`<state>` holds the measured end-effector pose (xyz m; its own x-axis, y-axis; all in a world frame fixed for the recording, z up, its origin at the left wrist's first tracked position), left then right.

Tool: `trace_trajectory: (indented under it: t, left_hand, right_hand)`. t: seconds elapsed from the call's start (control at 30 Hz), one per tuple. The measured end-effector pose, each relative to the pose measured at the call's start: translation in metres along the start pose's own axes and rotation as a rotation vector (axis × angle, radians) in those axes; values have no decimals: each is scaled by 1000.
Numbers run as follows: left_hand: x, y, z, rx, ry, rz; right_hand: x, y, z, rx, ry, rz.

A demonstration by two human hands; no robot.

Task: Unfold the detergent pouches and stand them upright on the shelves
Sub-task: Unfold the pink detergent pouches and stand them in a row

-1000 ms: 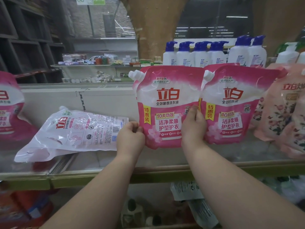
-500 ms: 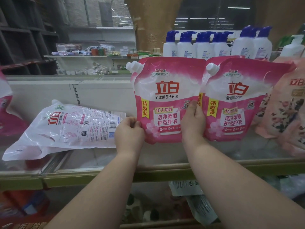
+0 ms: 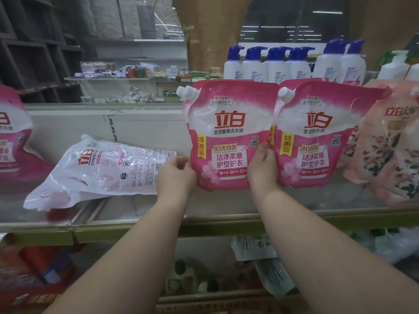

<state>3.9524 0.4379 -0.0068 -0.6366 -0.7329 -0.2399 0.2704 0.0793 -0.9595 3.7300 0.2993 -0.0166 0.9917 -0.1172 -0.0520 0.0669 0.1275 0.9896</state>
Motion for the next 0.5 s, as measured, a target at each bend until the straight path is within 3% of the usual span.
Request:
trace_trajectory:
  t: [0.13,0.33,0.5]
  left_hand:
    - [-8,2,-11,45,42,-64]
    - [-23,4,-25,31,69,-121]
    - [-46,1,-32,38,69,-119]
  right_hand:
    - [-2,-1,-20,64,7,39]
    - [2,5,-51,10,-121,102]
    - [14,35,-87,-145,-139,-152]
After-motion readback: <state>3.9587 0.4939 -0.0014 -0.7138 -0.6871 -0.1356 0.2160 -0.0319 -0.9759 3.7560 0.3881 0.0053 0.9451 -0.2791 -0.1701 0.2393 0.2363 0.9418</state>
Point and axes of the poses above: each hand's wrist, its own z-axis towards the middle knuckle, its own x-axis out of the palm, y = z × x, the point moved 8 cm from there along z, towards the middle knuckle, and after that the axes turned 2 degrees about y, right-handed, at the moved point
